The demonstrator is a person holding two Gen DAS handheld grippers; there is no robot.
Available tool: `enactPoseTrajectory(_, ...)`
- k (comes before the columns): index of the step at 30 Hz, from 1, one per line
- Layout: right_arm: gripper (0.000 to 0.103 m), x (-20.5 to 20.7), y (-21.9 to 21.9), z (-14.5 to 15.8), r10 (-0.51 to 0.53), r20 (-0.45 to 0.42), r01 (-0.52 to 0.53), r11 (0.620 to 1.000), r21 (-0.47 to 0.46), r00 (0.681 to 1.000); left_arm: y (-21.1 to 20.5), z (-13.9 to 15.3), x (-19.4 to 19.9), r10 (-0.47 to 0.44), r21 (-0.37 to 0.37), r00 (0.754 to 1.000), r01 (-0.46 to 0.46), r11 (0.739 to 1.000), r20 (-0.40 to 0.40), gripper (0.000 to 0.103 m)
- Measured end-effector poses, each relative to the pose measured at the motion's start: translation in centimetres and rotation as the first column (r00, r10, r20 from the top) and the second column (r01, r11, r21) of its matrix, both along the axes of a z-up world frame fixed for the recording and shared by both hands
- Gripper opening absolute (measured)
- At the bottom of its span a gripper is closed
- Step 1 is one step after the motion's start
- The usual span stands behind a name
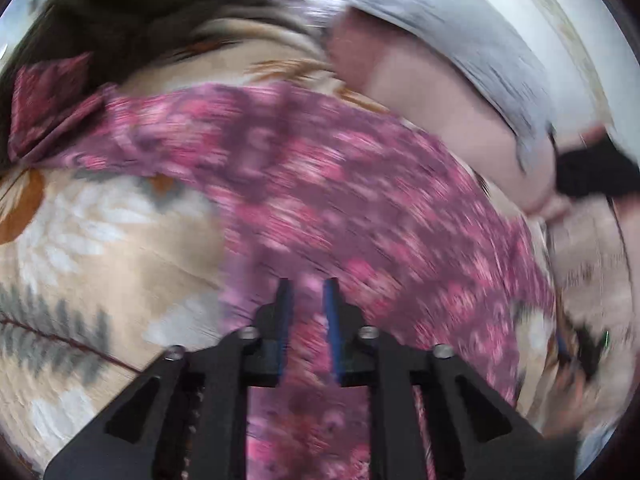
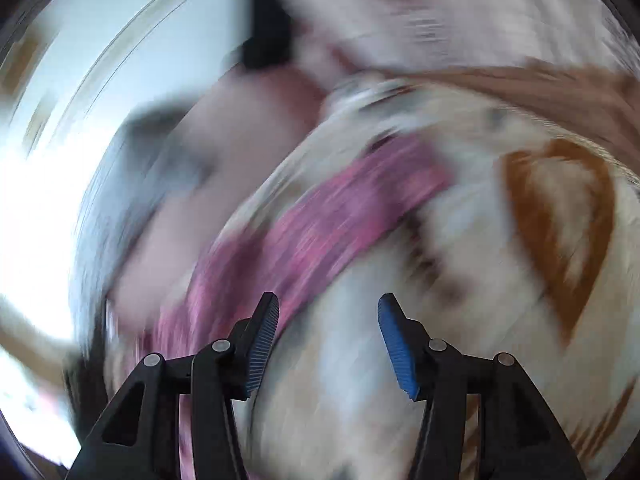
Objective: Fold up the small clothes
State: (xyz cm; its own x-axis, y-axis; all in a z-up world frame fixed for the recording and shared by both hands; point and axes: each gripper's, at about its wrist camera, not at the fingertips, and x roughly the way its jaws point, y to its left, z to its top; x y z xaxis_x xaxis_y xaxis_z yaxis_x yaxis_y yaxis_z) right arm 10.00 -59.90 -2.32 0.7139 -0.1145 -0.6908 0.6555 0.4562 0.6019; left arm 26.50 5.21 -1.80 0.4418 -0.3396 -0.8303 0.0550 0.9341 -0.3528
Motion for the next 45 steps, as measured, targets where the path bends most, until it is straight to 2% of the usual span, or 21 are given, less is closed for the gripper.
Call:
enactPoseTrajectory(2, 0.054, 0.8, -2.2, -1.5, -0.059, 0.0, 0.059, 0.996, 0.07, 0.998, -2.8, -0.6, -0.5, -0.05, 0.056, 0.998, 0.049, 0.997, 0.028, 0.035)
enactPoseTrajectory(6, 0.059, 3.9, -3.2, -4.3, -0.1, 0.043, 0.092, 0.984, 0.153, 0.994, -7.2, -2.9, -0.4, -0.131, 0.15, 0.991, 0.13, 0.98, -0.005, 0.035)
enactPoseTrajectory(9, 0.058, 5.4, -3.5, -4.2, -0.077, 0.049, 0.073, 0.994, 0.086, 0.996, -9.3, -4.4, -0.1, -0.149, 0.193, 0.988, 0.155, 0.969, -0.046, 0.039)
enactPoseTrajectory(10, 0.053, 5.9, -3.3, -3.9, -0.061, 0.03, 0.059, 0.996, 0.062, 0.998, -9.7, -4.5, -0.1, -0.152, 0.208, 0.988, 0.156, 0.966, -0.033, 0.042)
enactPoseTrajectory(11, 0.026, 6.3, -3.9, -3.4, -0.044, 0.013, 0.043, 0.998, 0.036, 0.999, -10.1, -4.3, -0.1, -0.16, 0.214, 0.987, 0.159, 0.964, -0.016, 0.047)
enactPoseTrajectory(12, 0.01, 6.5, -4.2, -3.0, -0.034, 0.0, 0.034, 0.999, 0.02, 0.999, -10.2, -4.3, 0.0, -0.169, 0.214, 0.986, 0.167, 0.962, -0.012, 0.051)
enactPoseTrajectory(16, 0.009, 5.0, -7.5, 1.0, -0.101, -0.021, 0.097, 0.984, -0.15, 0.995, -9.8, -4.7, 0.6, -0.163, 0.185, 0.987, 0.163, 0.969, -0.013, 0.053)
enactPoseTrajectory(18, 0.009, 3.9, -9.4, 1.9, -0.136, -0.023, 0.13, 0.978, -0.165, 0.99, -9.5, -4.8, 0.8, -0.161, 0.162, 0.987, 0.161, 0.974, -0.012, 0.056)
enactPoseTrajectory(20, 0.007, 3.6, -10.5, 1.6, -0.15, -0.103, 0.128, 0.973, -0.19, 0.983, -9.5, -4.8, 1.0, -0.155, 0.142, 0.988, 0.155, 0.978, -0.01, 0.058)
enactPoseTrajectory(22, 0.012, 3.7, -11.4, -0.5, -0.115, -0.205, 0.091, 0.988, -0.123, 0.972, -9.5, -4.6, 1.3, -0.149, 0.128, 0.989, 0.15, 0.98, -0.018, 0.059)
enactPoseTrajectory(23, 0.013, 3.1, -11.6, -1.0, -0.125, -0.191, 0.11, 0.99, -0.089, 0.974, -9.4, -4.4, 1.4, -0.151, 0.106, 0.988, 0.153, 0.983, -0.023, 0.059)
enactPoseTrajectory(25, 0.022, 1.2, -11.9, -1.6, -0.172, -0.037, 0.172, 0.985, -0.006, 0.984, -9.0, -3.4, 2.0, -0.15, 0.042, 0.989, 0.15, 0.988, -0.007, 0.059)
enactPoseTrajectory(26, 0.049, 0.5, -12.0, -1.9, -0.206, 0.004, 0.206, 0.978, 0.034, 0.979, -8.8, -3.0, 2.2, -0.143, 0.028, 0.99, 0.143, 0.989, 0.011, 0.059)
enactPoseTrajectory(27, 0.069, 0.0, -12.1, -2.3, -0.242, 0.027, 0.24, 0.969, 0.065, 0.97, -8.7, -2.6, 2.5, -0.135, 0.02, 0.99, 0.135, 0.991, 0.029, 0.059)
enactPoseTrajectory(29, 0.07, 0.2, -11.9, -2.8, -0.273, 0.045, 0.268, 0.959, 0.093, 0.961, -8.6, -2.3, 3.2, -0.118, 0.009, 0.992, 0.118, 0.993, 0.044, 0.06)
enactPoseTrajectory(31, 0.07, 1.3, -11.5, -3.3, -0.253, 0.024, 0.251, 0.965, 0.082, 0.967, -8.8, -3.2, 3.9, -0.111, 0.003, 0.994, 0.111, 0.994, 0.011, 0.06)
enactPoseTrajectory(32, 0.068, 2.1, -11.2, -3.4, -0.236, -0.006, 0.236, 0.97, 0.062, 0.972, -8.9, -3.8, 4.0, -0.111, 0.004, 0.994, 0.111, 0.994, -0.008, 0.06)
enactPoseTrajectory(34, 0.038, 3.6, -10.2, -3.1, -0.179, -0.069, 0.178, 0.984, -0.013, 0.981, -8.9, -4.8, 3.9, -0.117, 0.011, 0.992, 0.118, 0.993, -0.035, 0.06)
enactPoseTrajectory(35, 0.008, 4.2, -9.8, -2.8, -0.16, -0.089, 0.156, 0.987, -0.046, 0.983, -8.9, -4.9, 3.6, -0.124, 0.022, 0.992, 0.125, 0.992, -0.024, 0.06)
enactPoseTrajectory(40, 0.007, 5.5, -6.8, 1.3, -0.114, -0.026, 0.107, 0.974, -0.201, 0.993, -8.4, -4.4, 2.5, -0.14, 0.016, 0.99, 0.14, 0.99, 0.011, 0.06)
enactPoseTrajectory(45, 0.007, 7.7, -2.7, 4.4, 0.034, 0.027, -0.027, 0.972, -0.233, 0.999, -7.6, -3.3, 1.5, -0.122, -0.017, 0.99, 0.123, 0.992, 0.07, 0.06)
